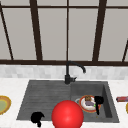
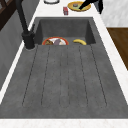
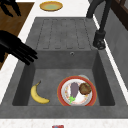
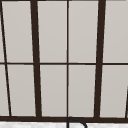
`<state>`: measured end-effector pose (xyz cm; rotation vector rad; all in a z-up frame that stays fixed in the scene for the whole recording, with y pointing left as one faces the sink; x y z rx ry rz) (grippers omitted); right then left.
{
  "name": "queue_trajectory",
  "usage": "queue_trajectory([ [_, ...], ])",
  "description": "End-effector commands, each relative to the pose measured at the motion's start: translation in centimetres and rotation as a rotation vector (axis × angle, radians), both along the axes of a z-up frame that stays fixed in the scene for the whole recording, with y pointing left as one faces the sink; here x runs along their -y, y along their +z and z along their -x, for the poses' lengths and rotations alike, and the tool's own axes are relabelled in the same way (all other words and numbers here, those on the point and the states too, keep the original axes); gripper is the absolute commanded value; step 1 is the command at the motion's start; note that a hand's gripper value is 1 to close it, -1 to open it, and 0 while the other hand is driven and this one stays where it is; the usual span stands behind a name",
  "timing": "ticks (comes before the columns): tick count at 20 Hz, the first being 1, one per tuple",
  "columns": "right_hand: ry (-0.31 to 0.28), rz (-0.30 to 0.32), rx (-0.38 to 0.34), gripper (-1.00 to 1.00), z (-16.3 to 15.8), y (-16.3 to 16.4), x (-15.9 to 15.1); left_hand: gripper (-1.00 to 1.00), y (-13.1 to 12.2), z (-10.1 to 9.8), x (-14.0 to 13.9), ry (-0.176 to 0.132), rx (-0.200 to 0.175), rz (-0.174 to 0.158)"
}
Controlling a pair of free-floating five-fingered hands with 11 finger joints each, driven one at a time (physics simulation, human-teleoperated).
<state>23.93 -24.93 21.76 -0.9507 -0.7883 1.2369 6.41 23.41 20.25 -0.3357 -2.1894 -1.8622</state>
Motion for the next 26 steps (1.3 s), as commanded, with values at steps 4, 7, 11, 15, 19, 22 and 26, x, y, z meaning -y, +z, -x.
queue_trajectory([
  [4,0.000,-0.057,0.001,-1.00,5.5,0.3,-0.1,0.00,0.0,0.0,0.0,0.000,0.000,0.000],
  [7,0.000,-0.061,0.004,-1.00,7.9,0.3,-0.2,0.00,0.0,0.0,0.0,0.000,0.000,0.000],
  [11,-0.019,-0.041,0.019,-1.00,11.2,-0.4,-0.6,0.00,0.0,0.0,0.0,0.000,0.000,0.000],
  [15,-0.019,-0.032,0.009,-1.00,14.4,-1.1,-0.8,0.00,0.0,0.0,0.0,0.000,0.000,0.000],
  [19,0.000,-0.033,0.006,-1.00,15.8,-1.9,-0.9,0.00,0.0,0.0,0.0,0.000,0.000,0.000],
  [22,0.002,-0.021,-0.021,-1.00,15.3,-1.7,-0.8,0.00,0.0,0.0,0.0,0.000,0.000,0.000],
  [26,0.009,-0.011,-0.031,0.00,15.6,-2.0,-0.8,-1.00,0.5,0.0,1.0,0.006,-0.009,0.000],
])
